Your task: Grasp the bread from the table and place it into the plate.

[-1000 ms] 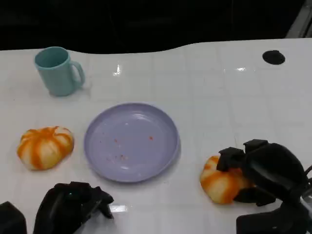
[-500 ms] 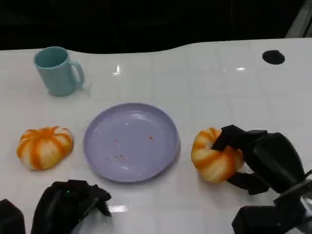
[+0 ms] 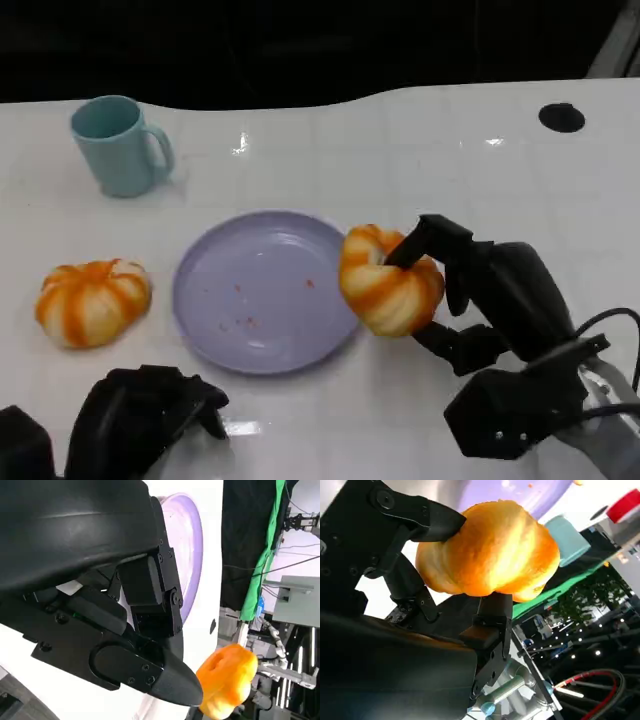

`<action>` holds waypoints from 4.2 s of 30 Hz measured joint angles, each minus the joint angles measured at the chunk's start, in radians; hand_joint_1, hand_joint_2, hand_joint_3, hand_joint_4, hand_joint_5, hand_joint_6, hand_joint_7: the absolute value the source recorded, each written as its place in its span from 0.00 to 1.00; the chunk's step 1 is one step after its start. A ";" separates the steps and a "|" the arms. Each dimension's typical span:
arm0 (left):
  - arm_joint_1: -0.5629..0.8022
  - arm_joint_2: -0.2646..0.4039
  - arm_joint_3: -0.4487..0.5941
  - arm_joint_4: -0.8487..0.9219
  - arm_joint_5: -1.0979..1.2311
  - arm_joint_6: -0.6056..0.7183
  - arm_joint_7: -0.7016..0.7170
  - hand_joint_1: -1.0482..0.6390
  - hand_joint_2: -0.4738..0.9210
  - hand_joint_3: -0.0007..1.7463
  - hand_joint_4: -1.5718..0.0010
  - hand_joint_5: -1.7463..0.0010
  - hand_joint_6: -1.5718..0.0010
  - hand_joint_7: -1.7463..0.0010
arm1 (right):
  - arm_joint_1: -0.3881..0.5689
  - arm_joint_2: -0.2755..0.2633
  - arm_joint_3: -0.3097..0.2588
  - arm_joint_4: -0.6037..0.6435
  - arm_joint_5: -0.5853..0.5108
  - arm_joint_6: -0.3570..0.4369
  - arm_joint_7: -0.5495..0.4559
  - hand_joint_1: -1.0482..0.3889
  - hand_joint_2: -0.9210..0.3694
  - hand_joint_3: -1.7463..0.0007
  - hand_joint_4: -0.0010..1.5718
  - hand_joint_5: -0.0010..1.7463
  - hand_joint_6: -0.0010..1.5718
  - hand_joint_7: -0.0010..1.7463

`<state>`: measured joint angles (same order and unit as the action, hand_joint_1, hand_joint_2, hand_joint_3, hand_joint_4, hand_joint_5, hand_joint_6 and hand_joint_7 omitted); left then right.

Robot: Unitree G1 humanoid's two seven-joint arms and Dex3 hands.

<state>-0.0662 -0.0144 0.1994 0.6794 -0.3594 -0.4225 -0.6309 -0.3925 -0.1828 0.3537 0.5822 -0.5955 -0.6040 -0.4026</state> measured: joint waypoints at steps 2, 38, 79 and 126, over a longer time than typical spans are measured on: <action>-0.001 0.000 0.000 0.002 0.000 -0.002 0.000 0.00 0.92 0.00 0.51 0.05 0.00 0.89 | -0.012 0.023 0.000 0.012 0.000 -0.001 0.000 0.63 0.60 0.09 0.65 1.00 0.52 0.95; 0.017 -0.001 -0.033 -0.029 0.018 0.000 0.002 0.00 0.91 0.00 0.51 0.06 0.00 0.88 | -0.344 0.259 0.141 0.497 -0.049 0.026 0.048 0.39 0.01 0.89 0.07 0.18 0.24 0.01; 0.015 -0.004 -0.025 -0.027 0.019 0.001 0.005 0.00 0.92 0.00 0.51 0.06 0.00 0.89 | 0.134 0.059 -0.043 -0.158 0.492 -0.154 0.523 0.39 0.00 0.86 0.22 0.46 0.39 0.10; 0.053 0.002 -0.030 -0.071 -0.007 0.035 -0.011 0.00 0.92 0.00 0.51 0.06 0.00 0.92 | 0.548 0.191 -0.255 -0.355 0.858 -0.051 0.833 0.50 0.33 0.38 0.52 1.00 0.45 0.90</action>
<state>-0.0132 -0.0119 0.1693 0.6081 -0.3663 -0.3872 -0.6417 0.1558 0.0082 0.0983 0.2270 0.2624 -0.6551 0.4300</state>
